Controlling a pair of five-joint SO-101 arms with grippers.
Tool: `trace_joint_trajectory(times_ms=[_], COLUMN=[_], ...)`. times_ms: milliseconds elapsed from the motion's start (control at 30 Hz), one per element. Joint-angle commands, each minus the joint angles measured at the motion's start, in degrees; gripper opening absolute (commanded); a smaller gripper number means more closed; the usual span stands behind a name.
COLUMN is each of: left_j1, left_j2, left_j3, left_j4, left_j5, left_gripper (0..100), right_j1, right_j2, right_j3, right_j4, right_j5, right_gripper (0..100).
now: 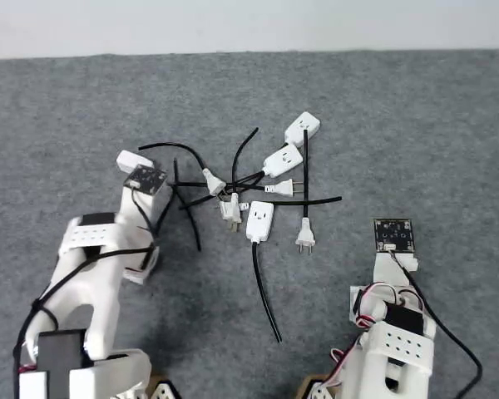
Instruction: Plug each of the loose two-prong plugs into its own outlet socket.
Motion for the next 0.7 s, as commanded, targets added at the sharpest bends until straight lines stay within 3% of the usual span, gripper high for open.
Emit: trace_joint_trajectory(times_ms=[0,67,133,400,467,667], left_j1=[12.04,18.29,21.19,17.32,15.3,13.45], left_j2=[0.0,0.09,0.35,0.09,0.0,-4.04], left_j3=[-1.36,-1.54,-1.71,-1.54,-1.27,3.47], left_j4=[8.7,10.46,8.7,2.99,1.76,0.62], left_j5=[21.27,31.47,37.27,37.71,37.71,40.09], left_gripper=[1,1,1,3,11,45], right_j1=[0.31,0.31,0.31,0.31,0.31,0.31], right_j2=[-1.01,-1.01,-1.01,-1.01,-1.01,-1.01], right_j3=[-0.79,-0.79,-0.79,-0.79,-0.79,-0.79], right_j4=[0.13,0.13,0.13,0.13,0.13,0.13], right_j5=[0.62,0.62,0.62,0.79,0.79,0.79], right_gripper=[0.9,0.9,0.9,0.9,0.9,0.9])
